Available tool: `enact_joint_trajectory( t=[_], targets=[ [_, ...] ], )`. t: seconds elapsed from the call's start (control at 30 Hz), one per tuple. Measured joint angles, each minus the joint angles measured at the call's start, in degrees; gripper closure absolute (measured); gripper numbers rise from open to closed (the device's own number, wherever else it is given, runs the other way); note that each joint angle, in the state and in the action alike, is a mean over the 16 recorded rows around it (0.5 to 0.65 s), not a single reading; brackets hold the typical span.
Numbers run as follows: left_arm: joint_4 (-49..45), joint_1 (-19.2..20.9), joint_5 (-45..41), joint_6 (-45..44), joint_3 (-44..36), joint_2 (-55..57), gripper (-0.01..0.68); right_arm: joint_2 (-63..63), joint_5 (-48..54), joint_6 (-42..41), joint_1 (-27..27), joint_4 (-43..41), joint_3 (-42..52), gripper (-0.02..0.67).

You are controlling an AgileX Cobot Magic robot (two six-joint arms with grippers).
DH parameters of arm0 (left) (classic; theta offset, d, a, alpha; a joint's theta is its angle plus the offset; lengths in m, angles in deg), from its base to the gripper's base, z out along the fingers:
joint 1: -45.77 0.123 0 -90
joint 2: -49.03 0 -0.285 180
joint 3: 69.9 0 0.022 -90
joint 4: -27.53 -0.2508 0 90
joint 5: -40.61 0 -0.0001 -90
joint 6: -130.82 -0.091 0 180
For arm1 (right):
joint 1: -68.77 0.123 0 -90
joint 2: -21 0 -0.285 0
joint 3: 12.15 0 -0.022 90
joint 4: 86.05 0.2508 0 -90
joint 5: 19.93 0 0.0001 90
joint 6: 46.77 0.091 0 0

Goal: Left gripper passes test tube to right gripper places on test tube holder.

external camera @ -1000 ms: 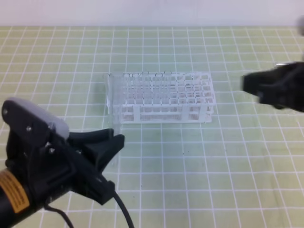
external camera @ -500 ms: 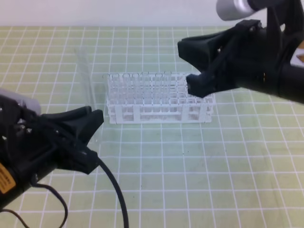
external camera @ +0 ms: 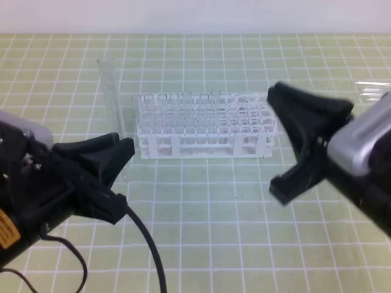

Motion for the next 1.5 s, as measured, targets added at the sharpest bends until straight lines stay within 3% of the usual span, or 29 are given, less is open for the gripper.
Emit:
enact_joint_trajectory(
  t=[0.17,0.37,0.93,1.5],
  targets=[
    [-1.1,0.0,2.2,-0.1,0.0,1.2,0.614,-0.6,-6.5,1.1,2.2,-1.8,3.8,0.665],
    [-1.9,0.0,6.1,-0.1,0.0,4.5,0.626,-0.6,-5.5,4.0,3.2,-3.6,3.1,0.637],
    [-4.0,0.0,14.8,-1.3,0.0,10.3,0.626,2.8,4.0,9.1,4.4,-6.9,-6.8,0.294],
    [-4.6,0.0,16.3,-1.7,0.0,10.3,0.632,12.7,5.1,10.7,6.2,-8.5,-15.5,0.192]
  ],
)
